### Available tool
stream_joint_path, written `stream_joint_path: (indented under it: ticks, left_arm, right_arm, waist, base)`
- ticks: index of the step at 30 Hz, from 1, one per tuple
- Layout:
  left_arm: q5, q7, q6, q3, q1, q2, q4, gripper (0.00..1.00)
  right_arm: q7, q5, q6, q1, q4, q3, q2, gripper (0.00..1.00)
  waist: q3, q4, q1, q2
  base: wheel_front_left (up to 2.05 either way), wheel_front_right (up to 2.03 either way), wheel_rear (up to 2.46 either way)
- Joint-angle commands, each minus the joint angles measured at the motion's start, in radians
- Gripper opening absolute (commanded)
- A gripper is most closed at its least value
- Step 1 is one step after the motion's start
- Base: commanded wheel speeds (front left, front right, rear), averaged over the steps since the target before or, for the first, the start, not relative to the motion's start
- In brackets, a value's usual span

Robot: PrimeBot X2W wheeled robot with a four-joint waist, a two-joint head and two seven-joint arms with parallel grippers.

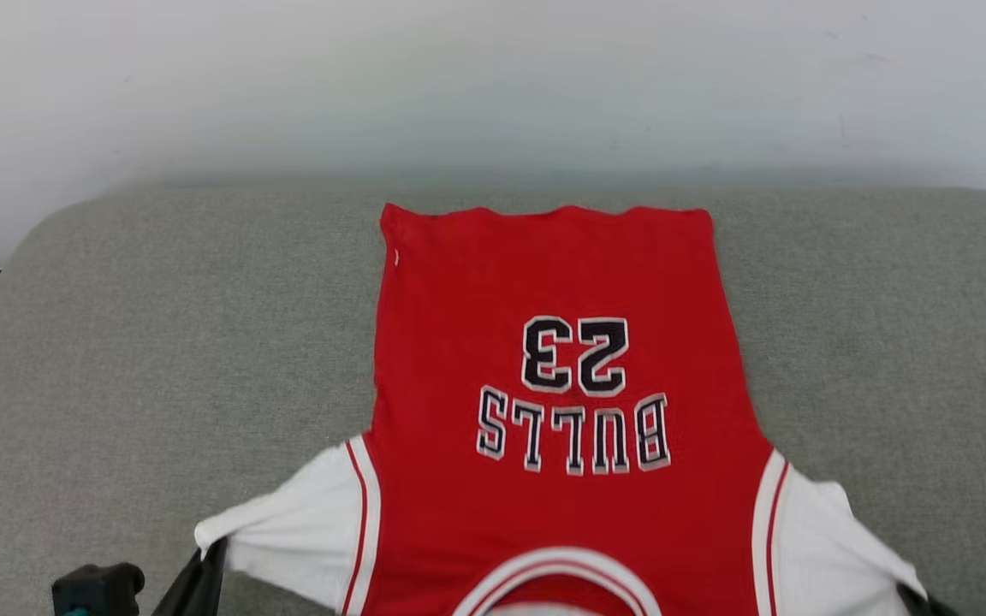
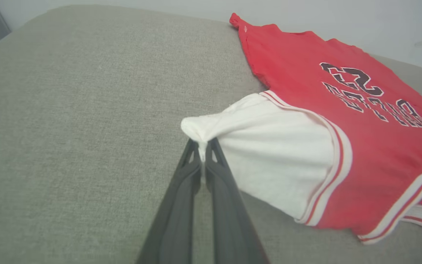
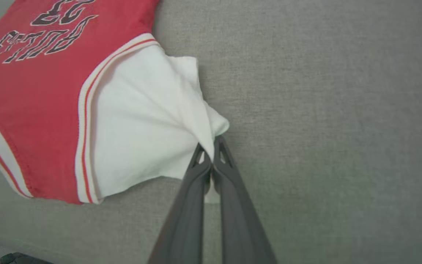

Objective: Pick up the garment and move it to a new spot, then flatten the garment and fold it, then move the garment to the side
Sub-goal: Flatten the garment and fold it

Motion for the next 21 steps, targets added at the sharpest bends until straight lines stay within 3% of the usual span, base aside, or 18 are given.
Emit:
stream_joint_path:
  ticks: [1,9,10,11,12,21]
  left_arm:
    - [-0.004,-0.008,0.000,0.001,0.022,-0.005,0.012,0.00]
    - [0.011,-0.011,-0.008,-0.002,0.040,-0.022,0.041,0.00]
    - [0.014,-0.011,-0.009,-0.004,0.037,-0.024,0.040,0.00]
    - [0.018,-0.011,-0.011,-0.007,0.032,-0.027,0.039,0.00]
    - [0.022,-0.011,-0.013,-0.009,0.026,-0.029,0.036,0.00]
    - [0.074,-0.014,-0.005,-0.010,-0.037,-0.066,-0.007,0.00]
  right_arm:
    - [0.012,-0.002,-0.001,0.046,0.017,-0.011,0.005,0.00]
    - [0.006,-0.005,-0.002,0.067,0.049,-0.004,0.018,0.00]
    - [0.002,-0.010,-0.001,0.055,0.048,-0.004,0.016,0.30]
    - [0.000,-0.012,-0.001,0.044,0.045,-0.002,0.013,0.79]
    - [-0.005,-0.019,-0.001,0.032,0.039,-0.004,0.008,1.00]
    - [-0.019,-0.030,-0.001,-0.153,-0.115,-0.074,-0.077,1.00]
  waist:
    - [-0.005,0.003,0.0002,-0.0001]
    - [-0.017,0.005,0.0002,-0.0001]
    - [-0.018,0.006,0.0002,-0.0001]
    - [-0.018,0.007,0.0002,-0.0001]
    - [-0.017,0.007,0.0002,-0.0001]
    - [0.040,0.031,0.0002,-0.0001]
  base:
    - [0.00,0.00,0.00]
    - [0.00,0.00,0.00]
    - [0.00,0.00,0.00]
    - [0.00,0.00,0.00]
    - [0.00,0.00,0.00]
    - [0.00,0.00,0.00]
